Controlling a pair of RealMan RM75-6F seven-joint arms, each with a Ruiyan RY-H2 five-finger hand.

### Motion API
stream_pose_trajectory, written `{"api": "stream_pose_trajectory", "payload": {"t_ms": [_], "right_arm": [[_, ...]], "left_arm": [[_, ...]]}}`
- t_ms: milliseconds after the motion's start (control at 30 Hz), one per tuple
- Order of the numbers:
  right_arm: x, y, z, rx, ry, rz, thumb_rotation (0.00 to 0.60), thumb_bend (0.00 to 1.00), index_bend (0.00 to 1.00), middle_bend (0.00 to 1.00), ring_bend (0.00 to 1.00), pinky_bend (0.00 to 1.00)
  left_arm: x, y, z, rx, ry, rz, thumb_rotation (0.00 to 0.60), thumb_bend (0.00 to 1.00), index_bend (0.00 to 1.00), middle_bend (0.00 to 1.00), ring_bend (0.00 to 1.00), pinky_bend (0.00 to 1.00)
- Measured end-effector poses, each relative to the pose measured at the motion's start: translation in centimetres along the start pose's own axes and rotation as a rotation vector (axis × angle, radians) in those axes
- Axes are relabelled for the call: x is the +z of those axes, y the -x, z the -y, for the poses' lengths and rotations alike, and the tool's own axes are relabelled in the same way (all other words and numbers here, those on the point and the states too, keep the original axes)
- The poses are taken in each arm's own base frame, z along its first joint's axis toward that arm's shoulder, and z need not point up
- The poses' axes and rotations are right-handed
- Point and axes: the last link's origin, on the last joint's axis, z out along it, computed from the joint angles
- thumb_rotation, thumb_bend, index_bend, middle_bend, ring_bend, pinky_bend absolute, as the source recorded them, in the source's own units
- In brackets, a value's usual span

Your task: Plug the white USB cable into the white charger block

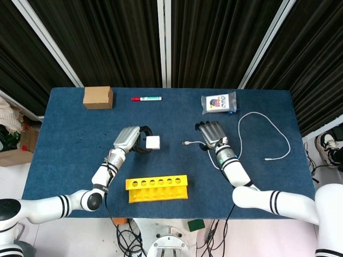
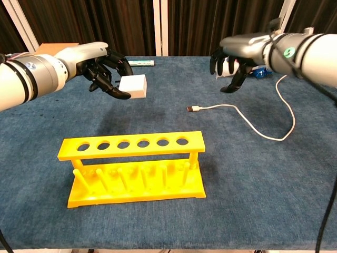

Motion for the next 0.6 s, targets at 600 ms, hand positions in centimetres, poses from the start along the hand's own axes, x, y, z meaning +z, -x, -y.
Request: {"api": "stream_pose_trajectory", "payload": {"t_ms": [600], "right_arm": [[3.8, 3.7, 4.3, -0.054, 0.081, 0.011, 0.6, 0.34, 0.5, 0.26, 0.13, 0.23]], "left_arm": [[0.3, 0.2, 0.5, -0.012, -0.002, 0.021, 0.6, 0.2, 0.62, 0.55, 0.69, 0.78]]}}
